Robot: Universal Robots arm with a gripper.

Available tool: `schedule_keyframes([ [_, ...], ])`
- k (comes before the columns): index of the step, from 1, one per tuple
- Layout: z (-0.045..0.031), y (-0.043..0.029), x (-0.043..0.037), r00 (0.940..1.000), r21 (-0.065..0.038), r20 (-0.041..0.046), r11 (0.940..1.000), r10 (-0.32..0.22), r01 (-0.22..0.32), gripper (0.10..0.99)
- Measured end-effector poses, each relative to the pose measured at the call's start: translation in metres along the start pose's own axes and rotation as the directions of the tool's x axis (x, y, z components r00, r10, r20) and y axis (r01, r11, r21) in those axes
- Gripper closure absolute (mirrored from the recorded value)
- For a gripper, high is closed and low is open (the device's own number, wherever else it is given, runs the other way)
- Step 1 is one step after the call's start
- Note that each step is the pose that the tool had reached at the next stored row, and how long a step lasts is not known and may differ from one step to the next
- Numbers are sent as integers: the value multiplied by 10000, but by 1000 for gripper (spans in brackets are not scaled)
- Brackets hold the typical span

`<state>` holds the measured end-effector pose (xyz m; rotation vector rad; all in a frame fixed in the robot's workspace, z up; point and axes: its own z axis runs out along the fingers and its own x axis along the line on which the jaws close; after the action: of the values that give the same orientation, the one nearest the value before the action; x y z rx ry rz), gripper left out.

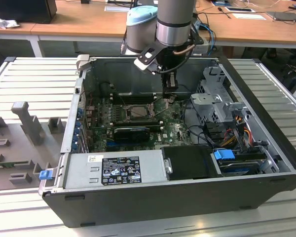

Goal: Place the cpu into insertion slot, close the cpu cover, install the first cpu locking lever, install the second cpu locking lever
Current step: 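Close the cpu cover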

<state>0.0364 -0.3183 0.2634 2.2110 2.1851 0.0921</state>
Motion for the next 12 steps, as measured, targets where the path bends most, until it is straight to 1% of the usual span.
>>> schedule_keyframes([
  [5,13,79,1,10000,1,-2,10000,1,-1,980],
  [7,23,131,1,10000,4,-2,10000,1,-1,980],
  [8,41,209,2,10000,30,-2,10000,0,0,980],
  [10,68,229,2,10000,34,-2,10000,1,-1,980],
  [12,123,250,1,10000,35,-1,10000,2,-2,980],
])
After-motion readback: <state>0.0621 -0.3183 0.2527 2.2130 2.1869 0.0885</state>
